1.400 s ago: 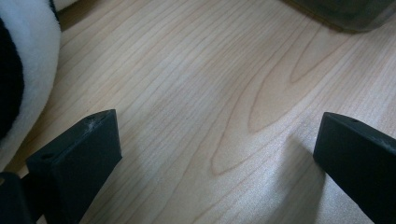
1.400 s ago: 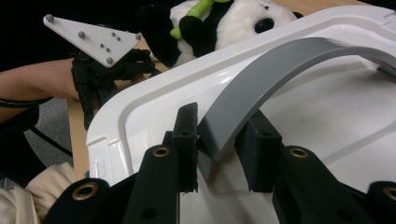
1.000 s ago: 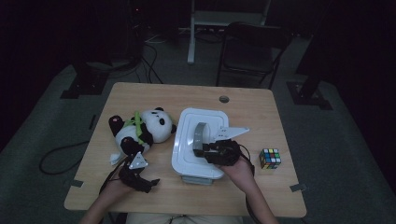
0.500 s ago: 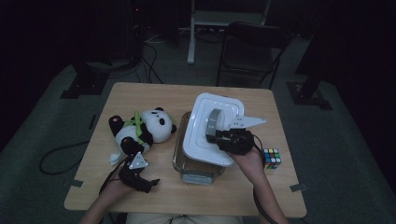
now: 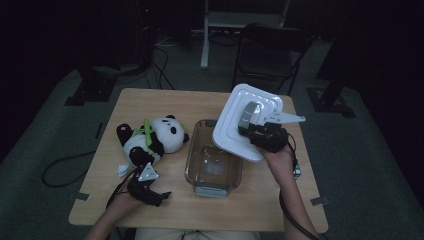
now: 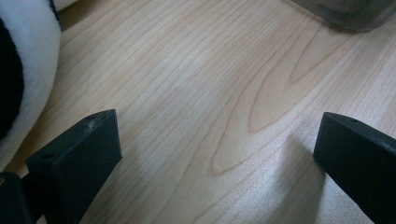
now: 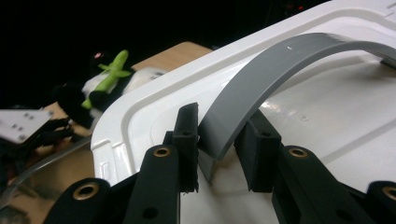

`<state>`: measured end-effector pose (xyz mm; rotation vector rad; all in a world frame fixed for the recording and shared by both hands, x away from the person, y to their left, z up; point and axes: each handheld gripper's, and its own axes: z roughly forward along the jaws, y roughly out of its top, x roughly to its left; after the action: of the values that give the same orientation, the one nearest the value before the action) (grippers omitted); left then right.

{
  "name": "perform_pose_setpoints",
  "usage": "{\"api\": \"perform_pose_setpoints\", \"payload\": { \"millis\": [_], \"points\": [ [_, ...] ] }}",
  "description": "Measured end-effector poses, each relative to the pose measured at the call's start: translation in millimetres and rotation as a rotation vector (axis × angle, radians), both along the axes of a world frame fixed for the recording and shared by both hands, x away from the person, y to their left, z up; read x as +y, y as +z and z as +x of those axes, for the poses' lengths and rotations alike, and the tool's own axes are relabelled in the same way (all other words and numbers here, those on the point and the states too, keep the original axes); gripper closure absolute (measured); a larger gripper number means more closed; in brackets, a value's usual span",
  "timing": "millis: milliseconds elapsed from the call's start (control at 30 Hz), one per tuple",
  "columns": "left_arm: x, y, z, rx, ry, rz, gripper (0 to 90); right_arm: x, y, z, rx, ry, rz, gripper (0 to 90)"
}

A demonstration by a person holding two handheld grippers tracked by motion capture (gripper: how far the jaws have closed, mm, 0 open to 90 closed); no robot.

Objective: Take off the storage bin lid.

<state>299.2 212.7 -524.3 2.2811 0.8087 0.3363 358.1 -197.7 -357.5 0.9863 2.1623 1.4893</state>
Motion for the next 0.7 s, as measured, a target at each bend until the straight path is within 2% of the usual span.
{"api": "perform_pose_setpoints", "payload": {
  "millis": [200,500,700],
  "points": [
    [0.1,0.0,0.0,-0.001,-0.001,0.002,1.4,-13.6,-1.4,12.1,-0.019,-0.082,-0.012,70.4],
    [0.1,0.0,0.0,0.001,-0.001,0.001,1.4,-32.6,-2.7,26.4,-0.024,-0.162,-0.029,70.4],
    [0.0,0.0,0.0,0.001,-0.001,0.001,1.4,-49.4,-7.2,36.4,-0.004,-0.216,-0.027,70.4]
  ]
}}
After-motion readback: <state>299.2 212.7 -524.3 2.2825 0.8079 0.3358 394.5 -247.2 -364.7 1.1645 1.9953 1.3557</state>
